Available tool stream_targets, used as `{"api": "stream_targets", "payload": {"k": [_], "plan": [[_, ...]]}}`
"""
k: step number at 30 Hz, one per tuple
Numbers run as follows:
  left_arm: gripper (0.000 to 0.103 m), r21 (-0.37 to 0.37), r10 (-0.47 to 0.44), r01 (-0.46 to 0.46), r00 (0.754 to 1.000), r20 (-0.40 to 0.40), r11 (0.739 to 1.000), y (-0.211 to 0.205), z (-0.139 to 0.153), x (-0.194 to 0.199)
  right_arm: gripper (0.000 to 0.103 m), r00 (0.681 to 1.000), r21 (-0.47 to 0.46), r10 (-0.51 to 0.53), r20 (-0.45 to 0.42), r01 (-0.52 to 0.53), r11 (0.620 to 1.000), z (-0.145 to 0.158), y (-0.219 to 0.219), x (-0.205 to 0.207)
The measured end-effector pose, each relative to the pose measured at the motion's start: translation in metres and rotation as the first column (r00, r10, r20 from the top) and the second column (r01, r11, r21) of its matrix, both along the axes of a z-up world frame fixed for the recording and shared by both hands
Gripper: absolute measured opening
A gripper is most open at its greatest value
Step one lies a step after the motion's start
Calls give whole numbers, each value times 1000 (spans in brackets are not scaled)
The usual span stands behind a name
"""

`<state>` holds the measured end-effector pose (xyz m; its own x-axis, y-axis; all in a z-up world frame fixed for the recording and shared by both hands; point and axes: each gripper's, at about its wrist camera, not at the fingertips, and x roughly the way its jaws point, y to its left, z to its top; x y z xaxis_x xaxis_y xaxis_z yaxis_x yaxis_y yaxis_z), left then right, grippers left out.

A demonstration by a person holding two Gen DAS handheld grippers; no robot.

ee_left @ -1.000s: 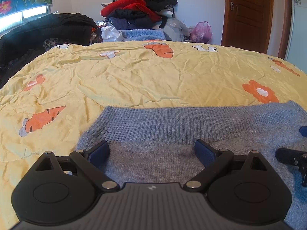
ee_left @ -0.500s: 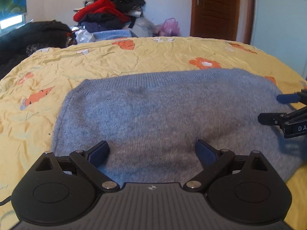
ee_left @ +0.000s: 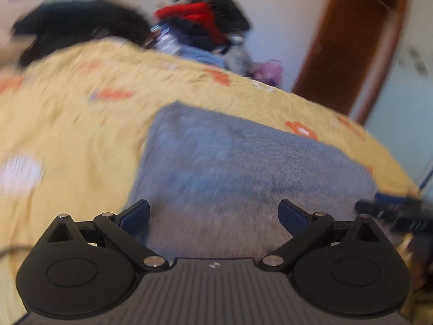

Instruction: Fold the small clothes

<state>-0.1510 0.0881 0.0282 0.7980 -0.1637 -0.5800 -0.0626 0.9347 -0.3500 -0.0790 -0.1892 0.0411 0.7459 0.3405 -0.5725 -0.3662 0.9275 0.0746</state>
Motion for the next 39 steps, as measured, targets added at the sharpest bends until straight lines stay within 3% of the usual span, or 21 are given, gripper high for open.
{"api": "stream_targets", "payload": {"k": [3, 5, 8, 14, 16, 17, 18, 20, 24, 25, 26, 27, 31, 34, 36, 39], "plan": [[102, -137, 103, -107, 994, -36, 985, 19, -3, -21, 102, 999, 11, 40, 4, -40, 999, 2, 13, 0], [102, -203, 120, -127, 992, -44, 971, 27, -6, -21, 102, 999, 45, 43, -17, -42, 998, 1, 16, 6], [101, -351, 150, -180, 982, -111, 919, 38, -21, -12, 102, 996, 121, 52, -69, -44, 992, 1, 19, 14], [101, -445, 228, -252, 968, -107, 859, 46, -27, -1, 103, 996, 136, 67, -54, -59, 989, 6, 22, 6], [101, -445, 251, -268, 963, -99, 854, 46, -27, 8, 103, 996, 147, 56, -75, -44, 988, 4, 20, 8], [94, -434, 262, -274, 961, -90, 858, 44, -27, 12, 102, 995, 146, 47, -84, -34, 989, 2, 20, 10], [70, -413, 265, -278, 960, -91, 867, 42, -28, 17, 102, 995, 143, 41, -89, -28, 989, 1, 20, 11], [43, -391, 265, -286, 958, -110, 875, 40, -33, 25, 103, 995, 137, 45, -92, -32, 990, 1, 21, 11], [38, -369, 277, -292, 956, -95, 882, 39, -34, 28, 103, 994, 138, 62, -89, -50, 989, 5, 24, 11], [32, -355, 283, -299, 954, -98, 886, 39, -34, 28, 103, 993, 145, 66, -93, -52, 988, 6, 24, 12], [17, -324, 285, -303, 953, -104, 896, 37, -34, 29, 103, 993, 157, 68, -100, -52, 986, 7, 24, 14], [8, -281, 283, -302, 953, -108, 911, 34, -33, 30, 103, 992, 175, 73, -108, -53, 983, 8, 23, 18], [5, -100, 247, -250, 968, -41, 963, 12, -23, 27, 103, 982, 260, 131, -136, -92, 961, 22, 28, 45], [5, 56, 148, -152, 987, 63, 987, -16, -9, 21, 102, 947, 396, 229, -224, -126, 910, 30, 42, 86], [5, 170, 57, -76, 992, 112, 983, -38, -3, 16, 102, 909, 458, 302, -288, -146, 877, 32, 63, 112], [5, 282, -39, 2, 991, 126, 959, -61, -5, 14, 102, 855, 464, 396, -333, -217, 859, 35, 105, 144]]}}
